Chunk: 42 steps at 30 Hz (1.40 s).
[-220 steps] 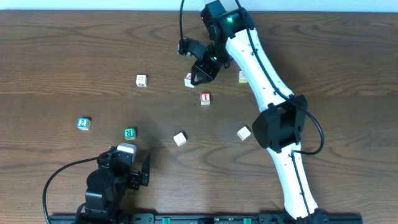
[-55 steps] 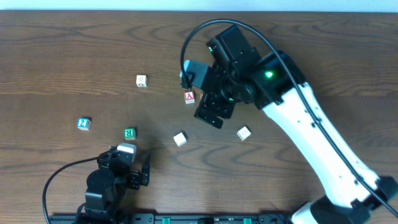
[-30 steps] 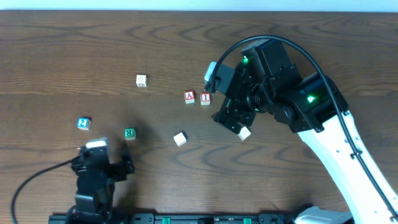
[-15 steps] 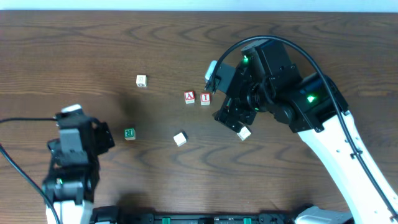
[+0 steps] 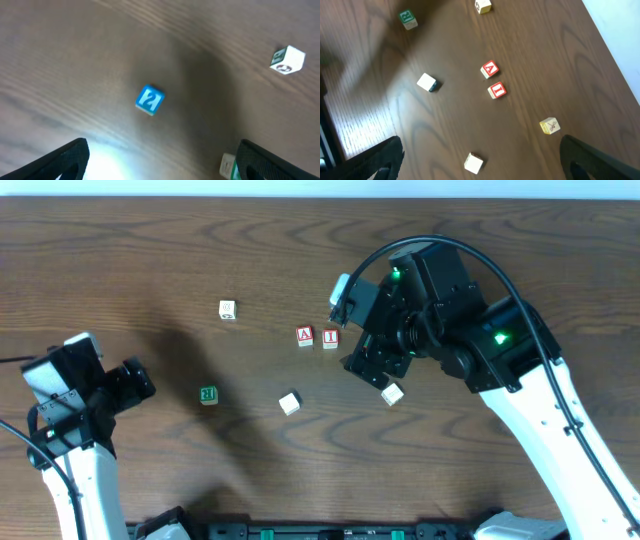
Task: Spell out Ai2
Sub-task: 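Reach the left gripper toward the blue '2' block, then close the left gripper on the blue '2' block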
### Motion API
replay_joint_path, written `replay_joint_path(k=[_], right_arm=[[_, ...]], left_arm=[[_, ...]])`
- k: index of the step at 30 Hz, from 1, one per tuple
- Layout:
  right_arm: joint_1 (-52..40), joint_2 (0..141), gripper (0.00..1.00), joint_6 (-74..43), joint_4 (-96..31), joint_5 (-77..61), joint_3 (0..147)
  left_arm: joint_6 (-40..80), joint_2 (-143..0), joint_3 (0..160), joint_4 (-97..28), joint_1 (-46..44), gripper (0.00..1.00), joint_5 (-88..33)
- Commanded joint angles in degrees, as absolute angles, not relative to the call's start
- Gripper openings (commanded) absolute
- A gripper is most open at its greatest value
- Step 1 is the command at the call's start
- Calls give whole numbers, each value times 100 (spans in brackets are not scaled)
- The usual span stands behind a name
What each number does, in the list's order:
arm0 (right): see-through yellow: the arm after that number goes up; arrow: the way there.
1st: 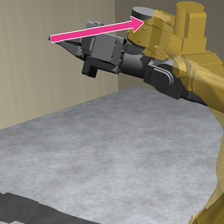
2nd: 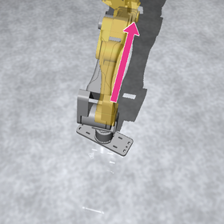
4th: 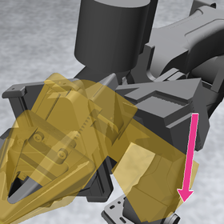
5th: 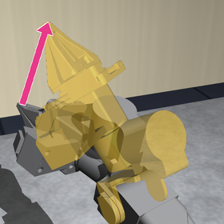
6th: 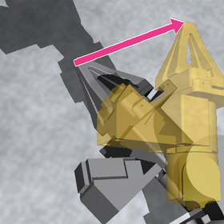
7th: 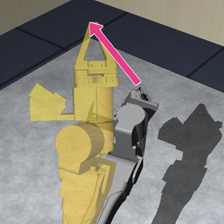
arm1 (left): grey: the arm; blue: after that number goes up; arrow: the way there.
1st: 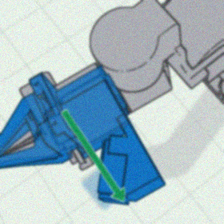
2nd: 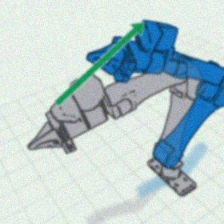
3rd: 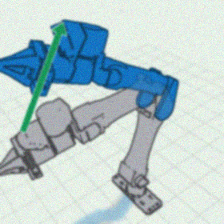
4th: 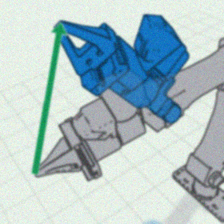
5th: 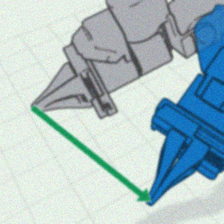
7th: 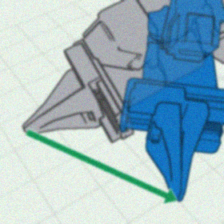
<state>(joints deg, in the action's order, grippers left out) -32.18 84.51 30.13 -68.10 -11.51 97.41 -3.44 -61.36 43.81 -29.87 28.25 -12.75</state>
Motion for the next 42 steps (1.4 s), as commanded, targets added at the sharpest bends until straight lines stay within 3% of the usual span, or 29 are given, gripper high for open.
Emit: replay_joint_path(k=[1,8,19,26,42], right_arm=[[-3179,8433,99,2958,-6816,-1135,9736],[-3179,8458,99,2963,-6810,-1135,9736],[-3179,8702,99,2963,-6768,-1138,9736],[-3179,8879,99,2965,-6746,-1135,9736],[-3177,8917,99,2967,-6659,-1133,9736]], left_arm=[[-464,-6222,4491,-2829,2849,95,-1490],[-427,-6584,4475,-2663,2849,95,-1459],[-659,-7671,4683,-2491,2847,95,-75],[-2001,-8012,4812,-2043,2847,95,-663],[-2661,-8761,4818,-1896,2633,95,-858]])
